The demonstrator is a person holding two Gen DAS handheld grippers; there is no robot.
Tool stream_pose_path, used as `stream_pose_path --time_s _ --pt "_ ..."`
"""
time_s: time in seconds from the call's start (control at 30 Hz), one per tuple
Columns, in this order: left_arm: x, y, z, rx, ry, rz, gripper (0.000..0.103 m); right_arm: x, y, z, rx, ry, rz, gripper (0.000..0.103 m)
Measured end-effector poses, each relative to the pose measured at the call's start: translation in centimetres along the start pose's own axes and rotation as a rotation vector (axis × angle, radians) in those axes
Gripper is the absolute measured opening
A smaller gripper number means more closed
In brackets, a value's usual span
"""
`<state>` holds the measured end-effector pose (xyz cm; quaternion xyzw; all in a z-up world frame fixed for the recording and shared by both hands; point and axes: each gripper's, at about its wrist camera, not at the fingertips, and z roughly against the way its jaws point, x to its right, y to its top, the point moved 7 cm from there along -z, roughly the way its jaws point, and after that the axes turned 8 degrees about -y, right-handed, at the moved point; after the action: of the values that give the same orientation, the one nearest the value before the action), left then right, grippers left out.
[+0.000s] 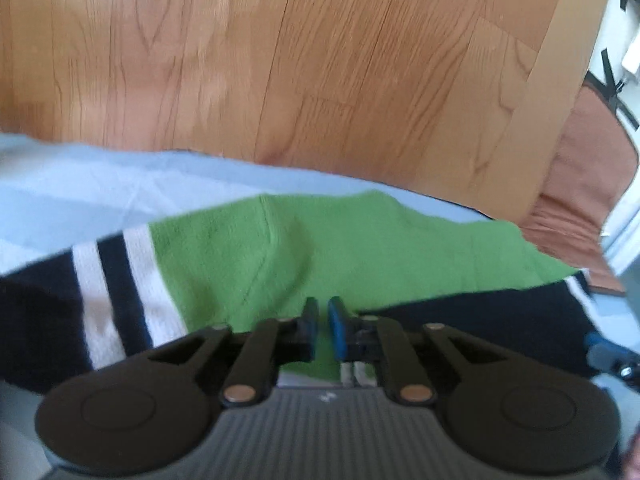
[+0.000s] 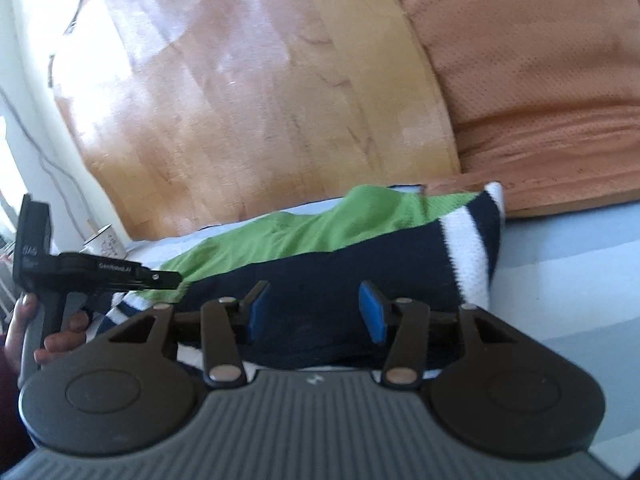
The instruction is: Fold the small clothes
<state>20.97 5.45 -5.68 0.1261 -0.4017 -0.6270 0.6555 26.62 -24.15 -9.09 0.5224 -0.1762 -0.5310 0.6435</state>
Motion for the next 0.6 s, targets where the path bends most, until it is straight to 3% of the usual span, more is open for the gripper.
stream_pose_path --time_s 0.07,0.13,0.33,0.43,0.47,0.5,0.6 --pt "-0.2 -0.1 0.8 -0.023 -0.032 0.026 0.034 -0.8 -0.1 0.3 0.007 0.017 0.032 0.053" --pt "-0.4 -0.8 1.1 -0.072 -0.104 0.087 0.043 -1.4 -0.3 0.3 0.003 0.025 0.052 0.053" --pt "-0.7 -2.0 1.7 -0.130 -0.199 0.181 0.043 -1.8 -0.3 0.4 0.009 0.047 0.060 0.053" --pt "0.2 -2.4 0.9 -0.146 -0.220 0.175 0.037 -2.3 -0.5 0.2 0.000 0.043 0.085 0.053" --pt "0.4 -2.4 0.8 -0.139 -0.199 0.158 0.020 -2.3 -0.5 0.1 0.000 0.042 0.090 0.053" --pt "0.6 -2.5 0.5 -0.144 -0.193 0.152 0.011 -2.3 -0.5 0.1 0.000 0.043 0.088 0.053" --pt "0.6 -2.0 0.3 -0.087 -0.193 0.172 0.010 -2.1 -0.3 -0.2 -0.008 0.039 0.065 0.053"
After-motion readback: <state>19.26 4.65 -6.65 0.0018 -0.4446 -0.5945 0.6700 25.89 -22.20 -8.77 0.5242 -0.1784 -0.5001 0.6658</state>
